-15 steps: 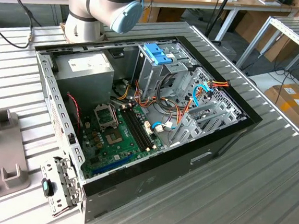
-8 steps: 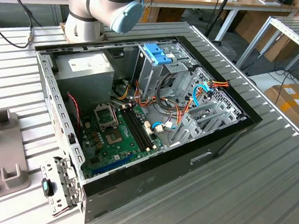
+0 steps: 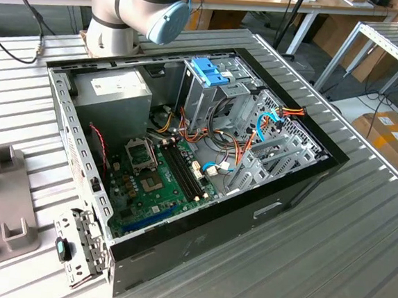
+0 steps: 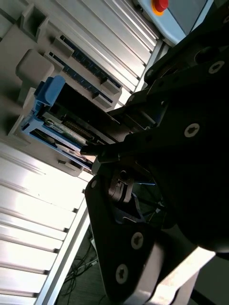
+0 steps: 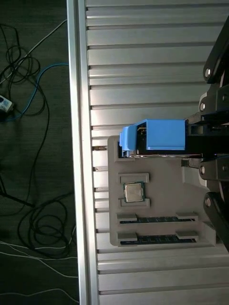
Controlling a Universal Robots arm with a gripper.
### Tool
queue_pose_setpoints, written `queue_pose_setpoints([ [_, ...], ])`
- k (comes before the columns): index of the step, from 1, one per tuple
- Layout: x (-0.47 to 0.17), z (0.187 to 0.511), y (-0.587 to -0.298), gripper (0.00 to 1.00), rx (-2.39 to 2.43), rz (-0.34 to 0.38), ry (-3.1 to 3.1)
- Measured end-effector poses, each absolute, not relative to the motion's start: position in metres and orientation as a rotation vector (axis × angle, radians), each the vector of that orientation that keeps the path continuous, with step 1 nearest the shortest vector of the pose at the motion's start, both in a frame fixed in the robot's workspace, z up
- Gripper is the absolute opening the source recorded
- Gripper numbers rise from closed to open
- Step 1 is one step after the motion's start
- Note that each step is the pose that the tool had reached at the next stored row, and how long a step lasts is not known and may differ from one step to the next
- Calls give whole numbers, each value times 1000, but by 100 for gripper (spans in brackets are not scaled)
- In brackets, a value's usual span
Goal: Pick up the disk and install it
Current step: 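Pick up the disk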
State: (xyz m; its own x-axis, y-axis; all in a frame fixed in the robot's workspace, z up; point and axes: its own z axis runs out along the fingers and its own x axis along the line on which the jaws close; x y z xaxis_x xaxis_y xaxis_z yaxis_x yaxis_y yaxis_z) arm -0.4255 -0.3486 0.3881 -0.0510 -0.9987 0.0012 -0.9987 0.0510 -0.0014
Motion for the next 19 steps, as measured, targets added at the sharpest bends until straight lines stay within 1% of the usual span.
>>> queue_pose_setpoints([
  [19, -425, 402, -349, 35, -2164, -3, 2277],
])
